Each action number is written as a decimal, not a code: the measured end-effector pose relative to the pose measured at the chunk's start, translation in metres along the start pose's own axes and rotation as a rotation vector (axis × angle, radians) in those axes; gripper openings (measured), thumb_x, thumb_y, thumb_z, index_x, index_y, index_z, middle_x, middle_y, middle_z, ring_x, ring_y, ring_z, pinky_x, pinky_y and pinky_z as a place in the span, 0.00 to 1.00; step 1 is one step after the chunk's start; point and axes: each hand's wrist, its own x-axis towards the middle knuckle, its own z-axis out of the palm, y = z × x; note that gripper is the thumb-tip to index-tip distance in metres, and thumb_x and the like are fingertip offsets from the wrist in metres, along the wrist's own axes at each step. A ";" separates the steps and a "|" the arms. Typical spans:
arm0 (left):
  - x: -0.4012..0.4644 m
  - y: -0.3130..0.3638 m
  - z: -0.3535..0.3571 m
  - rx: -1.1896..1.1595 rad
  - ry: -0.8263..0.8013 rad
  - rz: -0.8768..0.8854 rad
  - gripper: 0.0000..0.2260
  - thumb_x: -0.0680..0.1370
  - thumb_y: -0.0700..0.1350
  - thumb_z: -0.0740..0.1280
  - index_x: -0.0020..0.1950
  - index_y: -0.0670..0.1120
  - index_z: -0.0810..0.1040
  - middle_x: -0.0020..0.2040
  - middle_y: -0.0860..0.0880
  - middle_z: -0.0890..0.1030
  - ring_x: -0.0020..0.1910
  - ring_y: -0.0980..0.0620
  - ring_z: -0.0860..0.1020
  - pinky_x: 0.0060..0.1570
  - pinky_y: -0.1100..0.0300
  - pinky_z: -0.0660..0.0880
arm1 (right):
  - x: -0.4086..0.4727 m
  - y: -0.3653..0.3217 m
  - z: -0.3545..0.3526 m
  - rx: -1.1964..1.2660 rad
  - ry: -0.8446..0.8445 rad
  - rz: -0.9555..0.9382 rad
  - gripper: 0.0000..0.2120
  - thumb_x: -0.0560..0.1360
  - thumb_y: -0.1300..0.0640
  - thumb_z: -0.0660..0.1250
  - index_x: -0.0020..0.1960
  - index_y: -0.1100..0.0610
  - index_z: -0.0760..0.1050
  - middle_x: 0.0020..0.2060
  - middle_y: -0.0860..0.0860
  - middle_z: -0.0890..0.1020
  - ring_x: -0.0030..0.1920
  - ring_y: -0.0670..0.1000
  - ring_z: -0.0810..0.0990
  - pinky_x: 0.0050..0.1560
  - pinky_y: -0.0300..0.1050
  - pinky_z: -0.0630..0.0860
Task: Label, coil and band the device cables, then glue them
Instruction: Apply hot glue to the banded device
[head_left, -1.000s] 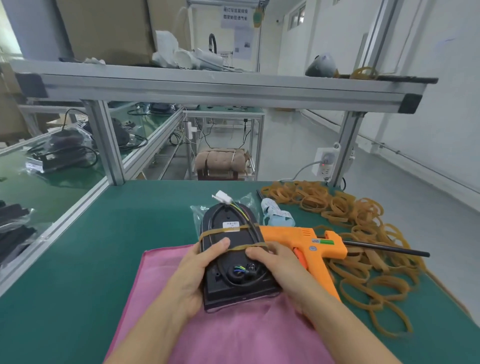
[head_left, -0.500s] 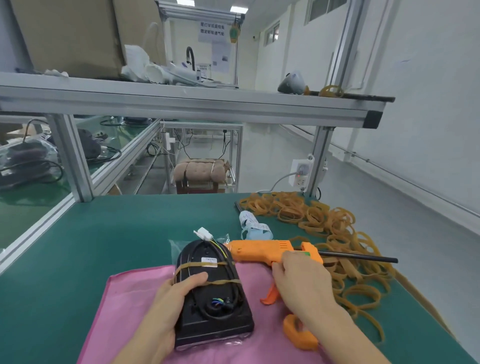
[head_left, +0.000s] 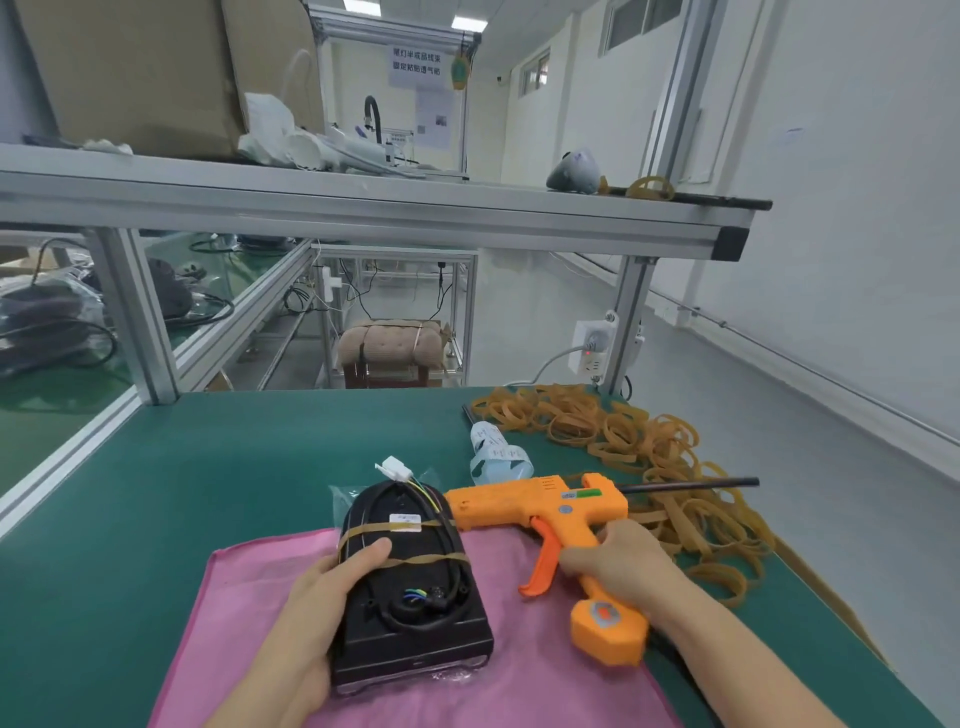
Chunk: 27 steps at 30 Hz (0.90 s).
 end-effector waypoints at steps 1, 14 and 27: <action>0.000 -0.001 -0.001 -0.009 0.000 0.010 0.21 0.66 0.44 0.73 0.58 0.39 0.80 0.49 0.34 0.84 0.47 0.33 0.83 0.52 0.36 0.78 | -0.001 0.001 -0.002 0.111 -0.002 -0.003 0.12 0.63 0.52 0.74 0.34 0.57 0.73 0.29 0.51 0.76 0.30 0.48 0.73 0.31 0.42 0.67; 0.013 0.000 0.001 -0.008 0.087 0.064 0.14 0.74 0.42 0.72 0.58 0.40 0.79 0.47 0.37 0.85 0.47 0.35 0.83 0.48 0.41 0.81 | -0.014 -0.010 -0.031 1.196 -0.504 -0.250 0.26 0.61 0.70 0.64 0.58 0.60 0.80 0.57 0.60 0.82 0.53 0.64 0.79 0.48 0.52 0.75; 0.023 0.000 -0.011 0.064 0.075 0.129 0.14 0.75 0.49 0.70 0.58 0.43 0.80 0.49 0.42 0.85 0.47 0.43 0.84 0.44 0.53 0.82 | 0.015 -0.064 -0.063 0.679 -0.658 -0.315 0.20 0.54 0.64 0.74 0.47 0.61 0.84 0.43 0.61 0.83 0.45 0.60 0.84 0.49 0.55 0.81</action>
